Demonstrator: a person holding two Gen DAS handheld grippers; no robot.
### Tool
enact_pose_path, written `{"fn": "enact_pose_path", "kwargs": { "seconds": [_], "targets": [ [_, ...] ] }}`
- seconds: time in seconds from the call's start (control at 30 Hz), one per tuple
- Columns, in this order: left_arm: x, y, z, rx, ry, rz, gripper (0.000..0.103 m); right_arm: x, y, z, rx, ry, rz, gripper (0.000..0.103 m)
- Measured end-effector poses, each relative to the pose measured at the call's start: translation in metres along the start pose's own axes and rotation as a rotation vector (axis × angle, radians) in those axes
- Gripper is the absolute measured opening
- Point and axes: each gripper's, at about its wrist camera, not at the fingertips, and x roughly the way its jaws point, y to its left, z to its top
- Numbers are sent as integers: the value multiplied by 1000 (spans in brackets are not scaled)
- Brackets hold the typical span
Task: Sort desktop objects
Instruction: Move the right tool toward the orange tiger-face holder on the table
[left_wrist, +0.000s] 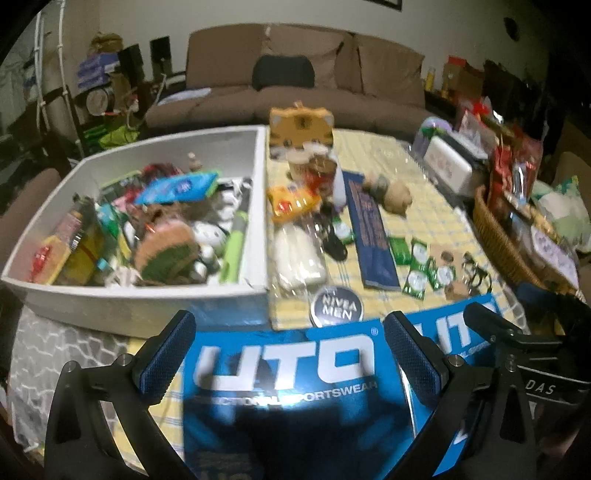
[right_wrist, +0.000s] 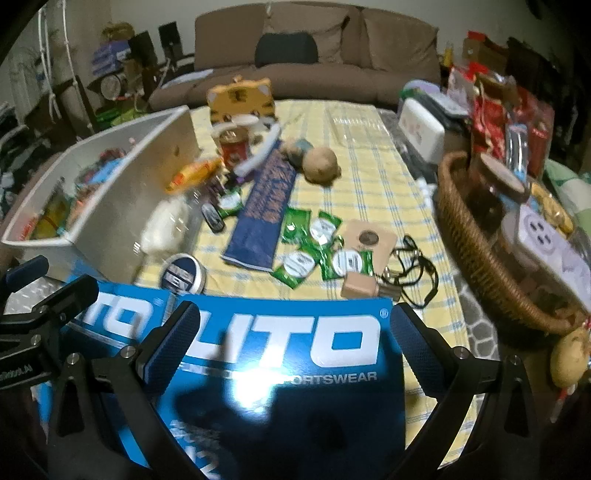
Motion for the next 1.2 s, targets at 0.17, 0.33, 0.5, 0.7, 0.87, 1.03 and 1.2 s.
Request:
{"fn": "enact_pose_path", "kwargs": {
  "seconds": [0.17,0.33,0.5,0.7,0.87,1.03,1.2],
  "targets": [
    [-25,22,16,-17,-47,18,103,-27,12,18,-25,-40,32,103],
    [-40,47,26,-35,-72,51,103,-44,27,29,-50,-54,92,103],
    [-48,62,33,-21,-85,82,103,-54,38,39,-76,-74,104,103],
    [-49,66,38,-26,-103,48,103,-65,25,51,-49,-133,162,103],
    [-38,52,42,-11,-109,-18,103,-67,-2,59,-30,-160,144,103],
    [-24,25,53,20,-101,-96,103,-59,-45,68,30,-159,136,103],
    [-2,8,89,44,-74,-120,103,-41,-72,86,39,-126,141,103]
  ]
}}
